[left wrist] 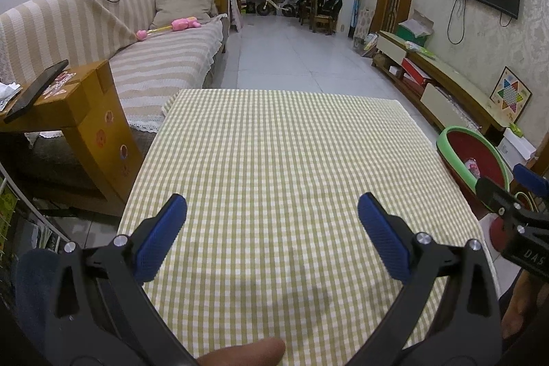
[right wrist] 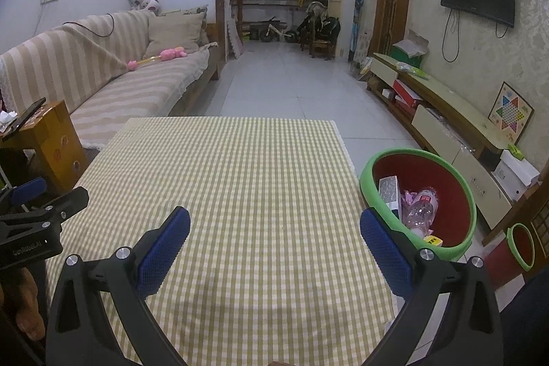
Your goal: Collect trash
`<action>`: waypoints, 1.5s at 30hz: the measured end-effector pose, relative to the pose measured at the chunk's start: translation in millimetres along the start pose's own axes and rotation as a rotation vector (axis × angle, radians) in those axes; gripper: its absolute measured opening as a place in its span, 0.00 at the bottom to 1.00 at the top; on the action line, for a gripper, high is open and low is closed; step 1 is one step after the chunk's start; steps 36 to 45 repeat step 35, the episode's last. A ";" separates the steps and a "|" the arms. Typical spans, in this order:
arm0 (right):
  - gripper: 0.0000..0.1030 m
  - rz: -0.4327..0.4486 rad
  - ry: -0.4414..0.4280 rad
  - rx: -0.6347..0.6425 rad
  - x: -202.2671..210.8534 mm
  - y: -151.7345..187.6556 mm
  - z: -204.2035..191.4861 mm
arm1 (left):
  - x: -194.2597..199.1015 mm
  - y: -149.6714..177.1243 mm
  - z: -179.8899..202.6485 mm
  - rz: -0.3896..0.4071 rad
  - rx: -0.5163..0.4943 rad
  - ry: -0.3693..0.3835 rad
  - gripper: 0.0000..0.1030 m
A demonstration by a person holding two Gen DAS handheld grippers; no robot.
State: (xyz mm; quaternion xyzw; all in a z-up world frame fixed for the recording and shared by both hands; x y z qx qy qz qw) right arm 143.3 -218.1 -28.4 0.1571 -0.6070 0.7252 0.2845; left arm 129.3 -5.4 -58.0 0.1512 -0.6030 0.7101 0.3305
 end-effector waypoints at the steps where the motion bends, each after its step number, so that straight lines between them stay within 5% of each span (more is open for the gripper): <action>1: 0.93 0.001 0.000 0.001 -0.2 -0.2 0.3 | -0.1 0.0 -0.1 -0.001 0.001 -0.001 0.95; 45: 0.93 -0.010 -0.004 0.006 -2.1 6.5 1.9 | 3.4 1.4 1.3 0.005 0.012 -0.008 0.95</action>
Point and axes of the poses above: each gripper's, at about its wrist camera, not at the fingertips, and x roughly against the way its jaws point, z to its right, y to its underside, the point moved 10 cm from there along -x, roughly the way its jaws point, and after that the axes turned 14 degrees about y, right-handed, at the moved point
